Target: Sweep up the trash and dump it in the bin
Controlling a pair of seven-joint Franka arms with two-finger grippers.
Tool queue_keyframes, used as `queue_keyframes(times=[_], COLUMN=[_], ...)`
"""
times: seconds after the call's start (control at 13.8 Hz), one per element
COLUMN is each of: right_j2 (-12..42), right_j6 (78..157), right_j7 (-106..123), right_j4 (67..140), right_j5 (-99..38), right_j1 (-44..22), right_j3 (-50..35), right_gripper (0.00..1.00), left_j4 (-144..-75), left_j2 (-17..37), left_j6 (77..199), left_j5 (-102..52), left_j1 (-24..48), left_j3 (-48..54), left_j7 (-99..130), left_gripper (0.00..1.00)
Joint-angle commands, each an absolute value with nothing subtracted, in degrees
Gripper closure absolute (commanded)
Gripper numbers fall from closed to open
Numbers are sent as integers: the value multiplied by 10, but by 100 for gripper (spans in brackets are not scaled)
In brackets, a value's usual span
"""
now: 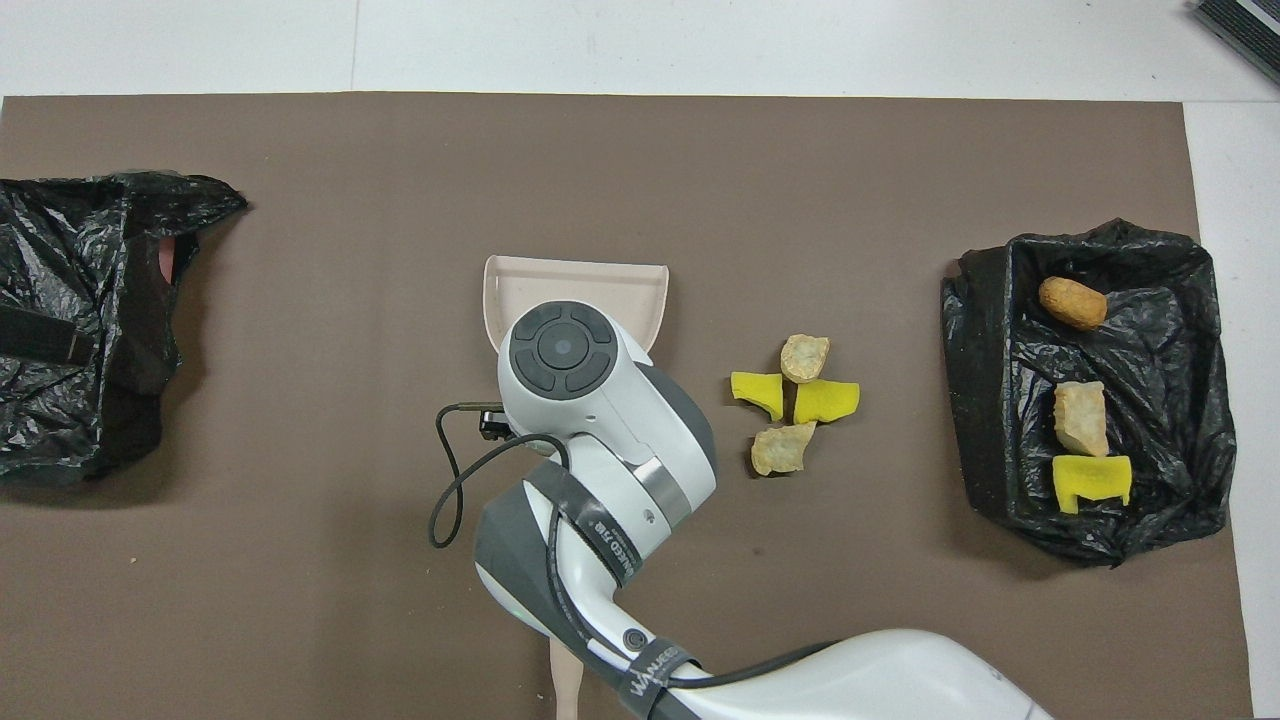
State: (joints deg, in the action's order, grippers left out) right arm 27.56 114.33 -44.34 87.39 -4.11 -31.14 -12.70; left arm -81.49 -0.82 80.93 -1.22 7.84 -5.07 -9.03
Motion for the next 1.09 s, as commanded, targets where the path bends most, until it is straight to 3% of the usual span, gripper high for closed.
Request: queue_keyframes(times=[0.0, 0.29, 0.65, 1.02], right_j2=[202, 93, -20, -27], right_j6=[1141, 1133, 1172, 1313], right_j7=[-431, -437, -463, -514], right_j4=[950, 1077, 1240, 1361], right_j5=[-63, -83, -190, -215], right_j1=[-309, -313, -385, -467], right_j3=[-141, -175, -185, -185], right_gripper=[0, 0, 0, 0], left_j4=[-831, -887, -1000, -1107], left_j2=[-13, -8, -8, 6], left_j6=[824, 876, 1010, 1143], left_j5=[-1, -1, -2, -2], left_j1=[77, 76, 69, 65], left_j3=[-41, 16, 106, 213], left_j7=[-86, -79, 20, 124], left_gripper=[0, 0, 0, 0])
